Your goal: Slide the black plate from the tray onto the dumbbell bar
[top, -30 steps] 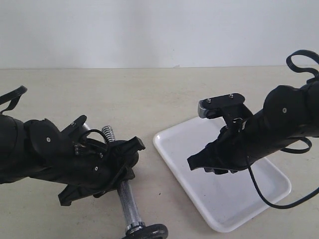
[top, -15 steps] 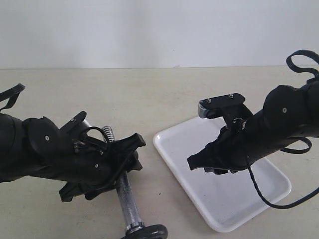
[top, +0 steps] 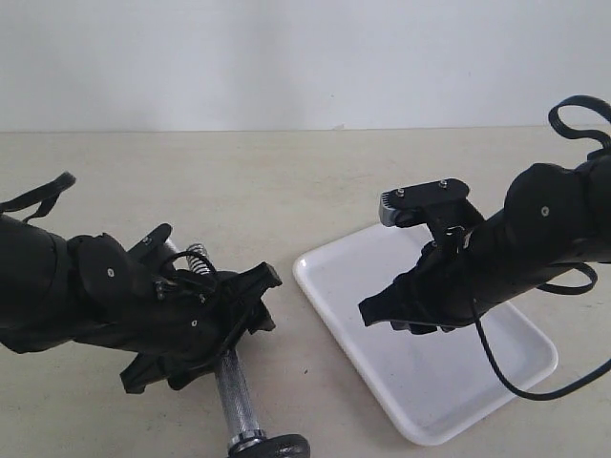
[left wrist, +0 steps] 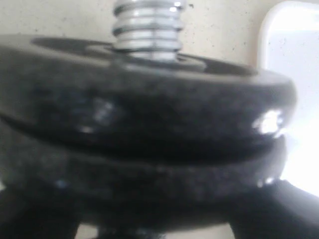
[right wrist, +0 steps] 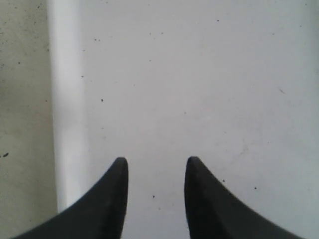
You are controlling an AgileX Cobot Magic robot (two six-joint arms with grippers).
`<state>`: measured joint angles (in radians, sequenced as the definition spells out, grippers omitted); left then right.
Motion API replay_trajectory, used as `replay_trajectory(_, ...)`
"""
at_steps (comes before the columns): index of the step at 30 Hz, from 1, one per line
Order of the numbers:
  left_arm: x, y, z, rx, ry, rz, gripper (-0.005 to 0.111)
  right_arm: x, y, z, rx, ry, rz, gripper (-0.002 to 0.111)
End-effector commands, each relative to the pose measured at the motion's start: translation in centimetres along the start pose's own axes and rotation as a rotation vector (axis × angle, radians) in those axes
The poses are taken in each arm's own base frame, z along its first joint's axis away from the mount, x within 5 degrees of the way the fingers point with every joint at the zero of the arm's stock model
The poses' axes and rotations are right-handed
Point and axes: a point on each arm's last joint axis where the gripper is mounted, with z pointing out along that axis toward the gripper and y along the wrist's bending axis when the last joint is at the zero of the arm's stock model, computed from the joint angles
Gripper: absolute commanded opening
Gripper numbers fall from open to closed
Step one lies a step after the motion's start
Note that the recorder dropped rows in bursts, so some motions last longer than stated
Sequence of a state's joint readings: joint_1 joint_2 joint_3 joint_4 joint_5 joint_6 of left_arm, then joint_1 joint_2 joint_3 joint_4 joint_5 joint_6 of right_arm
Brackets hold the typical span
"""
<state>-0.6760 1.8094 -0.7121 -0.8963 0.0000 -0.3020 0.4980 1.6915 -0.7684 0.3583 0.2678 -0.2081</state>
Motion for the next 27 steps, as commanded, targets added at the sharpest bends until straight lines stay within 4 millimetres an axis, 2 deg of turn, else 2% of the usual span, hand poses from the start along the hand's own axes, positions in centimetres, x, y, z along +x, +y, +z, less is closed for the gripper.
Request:
replay_trajectory(1, 0.6, 0.7, 0.8, -0.041, 0.039, -0.018, 0.07, -0.1, 0.0, -0.1, 0.0, -0.009, -0.009, 0.031)
replay_trajectory(5, 0.2, -0.5, 0.4, 0.0, 0.025, -0.004, 0.071, -0.1, 0.0, -0.1, 0.0, -0.009, -0.009, 0.031)
replay_trajectory(13, -0.6, -3.2, -1.6, 0.1, 0.008, 0.051, 0.071, 0.0, 0.0, -0.1, -0.002, -0.001, -0.009, 0.031)
replay_trajectory(27, -0.6, -4.2, -4.2, 0.164, 0.025, 0.079, 0.071, 0.3, 0.1, -0.1, -0.009, 0.031, -0.005, 0.031)
